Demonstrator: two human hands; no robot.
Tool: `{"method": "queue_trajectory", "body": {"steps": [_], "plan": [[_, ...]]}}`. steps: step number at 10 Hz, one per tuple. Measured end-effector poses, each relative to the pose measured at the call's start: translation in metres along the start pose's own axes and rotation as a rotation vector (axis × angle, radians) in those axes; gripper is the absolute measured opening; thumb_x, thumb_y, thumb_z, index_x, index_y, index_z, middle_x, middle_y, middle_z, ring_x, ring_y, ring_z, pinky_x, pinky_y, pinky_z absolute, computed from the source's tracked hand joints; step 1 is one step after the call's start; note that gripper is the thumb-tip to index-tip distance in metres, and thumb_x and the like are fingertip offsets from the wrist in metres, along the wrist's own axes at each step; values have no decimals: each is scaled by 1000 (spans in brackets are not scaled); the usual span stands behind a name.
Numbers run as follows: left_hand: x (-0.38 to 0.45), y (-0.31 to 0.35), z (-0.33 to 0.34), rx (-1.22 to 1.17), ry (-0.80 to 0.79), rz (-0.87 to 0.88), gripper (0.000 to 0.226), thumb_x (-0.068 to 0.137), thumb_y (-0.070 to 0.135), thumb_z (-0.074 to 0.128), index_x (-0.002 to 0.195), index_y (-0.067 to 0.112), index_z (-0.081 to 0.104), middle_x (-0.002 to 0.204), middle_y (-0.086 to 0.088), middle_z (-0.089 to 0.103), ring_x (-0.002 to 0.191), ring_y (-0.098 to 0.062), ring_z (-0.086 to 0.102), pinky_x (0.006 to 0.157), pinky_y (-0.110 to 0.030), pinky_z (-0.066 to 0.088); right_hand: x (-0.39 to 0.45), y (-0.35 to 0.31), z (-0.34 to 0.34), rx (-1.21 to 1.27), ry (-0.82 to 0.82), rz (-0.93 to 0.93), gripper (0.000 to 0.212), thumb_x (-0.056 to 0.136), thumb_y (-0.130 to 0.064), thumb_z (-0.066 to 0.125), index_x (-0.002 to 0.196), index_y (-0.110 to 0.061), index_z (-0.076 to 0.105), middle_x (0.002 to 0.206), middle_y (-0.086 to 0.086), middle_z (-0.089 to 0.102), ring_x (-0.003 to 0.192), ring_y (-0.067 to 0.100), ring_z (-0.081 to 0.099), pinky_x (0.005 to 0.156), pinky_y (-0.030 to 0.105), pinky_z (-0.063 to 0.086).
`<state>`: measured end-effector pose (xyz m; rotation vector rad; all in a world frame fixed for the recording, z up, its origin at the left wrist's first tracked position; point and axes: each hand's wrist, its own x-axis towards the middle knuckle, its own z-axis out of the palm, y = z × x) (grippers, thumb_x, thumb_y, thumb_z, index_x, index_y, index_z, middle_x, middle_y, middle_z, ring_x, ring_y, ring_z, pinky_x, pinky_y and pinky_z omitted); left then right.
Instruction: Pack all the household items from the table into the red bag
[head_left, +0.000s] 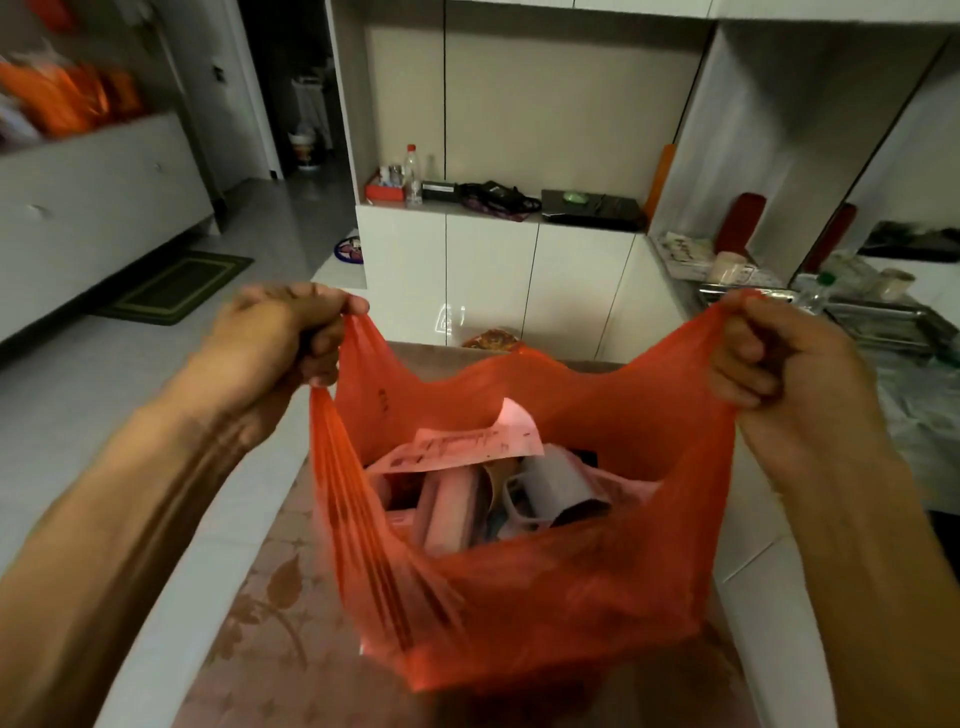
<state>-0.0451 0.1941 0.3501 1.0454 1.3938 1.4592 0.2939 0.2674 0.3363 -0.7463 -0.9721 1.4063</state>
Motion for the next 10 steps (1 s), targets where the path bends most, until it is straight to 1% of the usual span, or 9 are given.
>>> {"method": "queue_trajectory", "body": {"steps": [1,3,4,5,6,7,8,9,10], "plan": [[16,7,-1,70,-20,56,28,96,12,46,82,3,68,42,3,44,34,-9,35,37,-14,32,5,-3,-17,13,9,27,18,92,-17,49,81,-16,63,52,-6,43,35,5,29,32,16,28],[43,-76,25,240,-26,-130,24,96,6,48,75,1,60,52,-9,48,30,-10,39,33,-18,32,19,68,-50,-471,271,354,24,89,-11,55,66,-16,56,52,1,44,45,15,34,42,26,32],[52,-118,18,276,37,-208,28,97,9,48,75,4,65,49,-5,52,34,-11,43,36,-19,37,29,99,-65,-583,342,385,22,89,-11,58,68,-17,60,54,4,50,44,16,42,45,28,37],[62,-124,8,289,43,-193,26,97,12,49,82,2,68,48,-3,57,37,-11,50,38,-19,42,35,104,-72,-606,359,361,18,88,-13,60,69,-14,62,52,3,55,42,14,48,47,29,43],[69,-122,5,270,42,-171,22,97,12,50,89,1,68,55,-5,63,40,-8,56,40,-16,46,40,108,-72,-635,330,350,12,89,-13,60,77,-11,64,51,1,60,45,14,54,50,30,47],[75,-119,8,263,39,-157,16,95,11,55,93,0,67,69,-11,66,43,-4,58,43,-13,48,41,116,-68,-650,307,350,7,90,-8,60,94,-12,65,66,4,67,59,18,61,58,30,50],[79,-118,9,290,20,-165,16,93,15,59,95,3,68,77,-10,69,56,-7,64,50,-15,50,40,119,-65,-701,306,323,23,85,-9,66,106,-17,63,87,9,72,73,21,67,61,29,49],[79,-118,8,313,8,-182,17,93,22,60,97,9,68,85,-8,71,74,-16,68,59,-21,50,39,120,-63,-716,308,301,33,81,-12,71,111,-21,60,95,8,72,78,21,69,58,28,49],[74,-119,9,382,-19,-164,21,91,31,61,102,14,67,94,-5,71,83,-18,67,66,-26,51,37,121,-61,-735,290,280,43,80,-16,73,119,-24,57,99,4,70,79,18,70,54,25,49]]}}
